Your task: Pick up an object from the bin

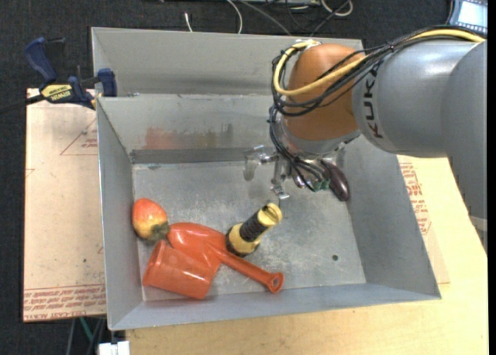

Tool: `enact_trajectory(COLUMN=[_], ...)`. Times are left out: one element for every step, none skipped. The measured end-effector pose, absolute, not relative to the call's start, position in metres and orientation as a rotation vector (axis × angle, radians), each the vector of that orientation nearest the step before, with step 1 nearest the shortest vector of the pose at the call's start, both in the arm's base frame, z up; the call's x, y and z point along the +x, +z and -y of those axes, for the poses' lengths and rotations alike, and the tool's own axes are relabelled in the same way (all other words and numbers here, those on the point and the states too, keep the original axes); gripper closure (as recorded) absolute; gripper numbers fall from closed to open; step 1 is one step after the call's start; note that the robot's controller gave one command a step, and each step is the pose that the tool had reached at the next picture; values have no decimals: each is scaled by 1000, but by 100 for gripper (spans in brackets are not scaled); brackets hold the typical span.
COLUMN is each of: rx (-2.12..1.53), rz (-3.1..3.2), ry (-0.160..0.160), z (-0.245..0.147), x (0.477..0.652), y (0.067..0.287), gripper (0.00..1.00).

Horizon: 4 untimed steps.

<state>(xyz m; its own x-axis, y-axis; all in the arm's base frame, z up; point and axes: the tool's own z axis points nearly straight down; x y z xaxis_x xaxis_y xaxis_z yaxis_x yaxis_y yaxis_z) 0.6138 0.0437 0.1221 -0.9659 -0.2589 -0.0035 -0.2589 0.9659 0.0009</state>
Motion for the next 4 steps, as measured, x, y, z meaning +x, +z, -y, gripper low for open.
enact_trajectory(rx=[-833,-1203,-1367,-1346], rz=[-3013,-2906,-2811,-2831], ry=[-2,7,-4,6], z=[-66,-71,-53,-59], x=[608,580,578,583], y=[162,99,70,71], gripper=[0,0,0,100])
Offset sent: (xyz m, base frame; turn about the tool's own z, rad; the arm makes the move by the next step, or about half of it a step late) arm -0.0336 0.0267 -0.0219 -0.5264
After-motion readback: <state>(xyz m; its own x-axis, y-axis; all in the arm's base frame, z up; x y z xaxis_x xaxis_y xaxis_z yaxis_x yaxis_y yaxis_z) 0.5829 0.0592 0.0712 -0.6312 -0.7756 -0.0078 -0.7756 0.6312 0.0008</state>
